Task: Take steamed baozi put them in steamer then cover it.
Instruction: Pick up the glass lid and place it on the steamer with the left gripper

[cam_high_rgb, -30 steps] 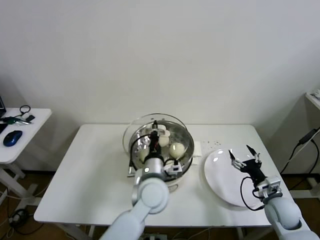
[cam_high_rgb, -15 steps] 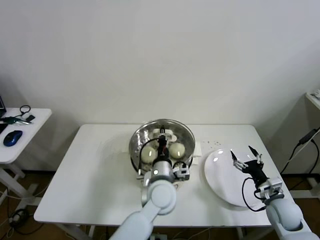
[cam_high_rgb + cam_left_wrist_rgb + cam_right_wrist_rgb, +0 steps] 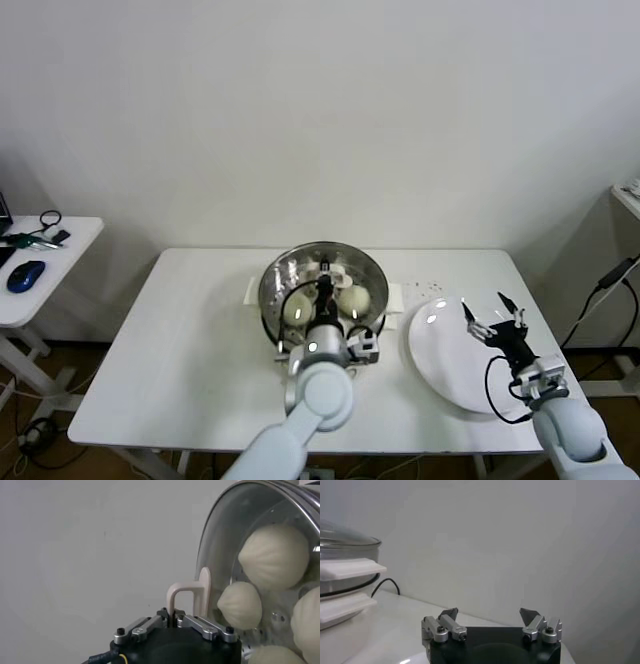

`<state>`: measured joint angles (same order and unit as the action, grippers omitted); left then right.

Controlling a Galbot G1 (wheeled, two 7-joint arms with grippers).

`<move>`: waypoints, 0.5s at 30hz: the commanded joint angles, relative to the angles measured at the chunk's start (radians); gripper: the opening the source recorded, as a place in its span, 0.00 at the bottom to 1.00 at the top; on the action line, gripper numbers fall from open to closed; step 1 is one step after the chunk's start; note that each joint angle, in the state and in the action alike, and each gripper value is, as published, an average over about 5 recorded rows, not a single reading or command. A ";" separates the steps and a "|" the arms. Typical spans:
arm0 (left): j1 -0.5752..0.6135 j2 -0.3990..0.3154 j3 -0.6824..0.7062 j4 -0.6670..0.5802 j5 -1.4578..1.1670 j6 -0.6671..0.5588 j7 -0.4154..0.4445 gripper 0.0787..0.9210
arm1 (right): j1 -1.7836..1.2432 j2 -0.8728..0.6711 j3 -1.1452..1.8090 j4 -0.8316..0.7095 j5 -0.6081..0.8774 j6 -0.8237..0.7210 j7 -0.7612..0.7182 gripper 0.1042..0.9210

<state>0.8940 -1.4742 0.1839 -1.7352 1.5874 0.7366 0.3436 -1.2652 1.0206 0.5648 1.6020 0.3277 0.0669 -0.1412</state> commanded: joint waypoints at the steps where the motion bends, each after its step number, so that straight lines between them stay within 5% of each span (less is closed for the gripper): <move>1: 0.006 0.006 0.001 0.010 -0.005 0.049 -0.014 0.08 | 0.000 0.003 0.001 0.001 -0.004 0.002 -0.009 0.88; 15: 0.003 0.012 0.006 0.024 -0.056 0.049 -0.099 0.08 | -0.010 0.009 0.009 0.001 -0.013 0.009 -0.017 0.88</move>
<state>0.8959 -1.4639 0.1883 -1.7176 1.5557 0.7365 0.2898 -1.2732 1.0271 0.5717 1.6032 0.3176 0.0741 -0.1538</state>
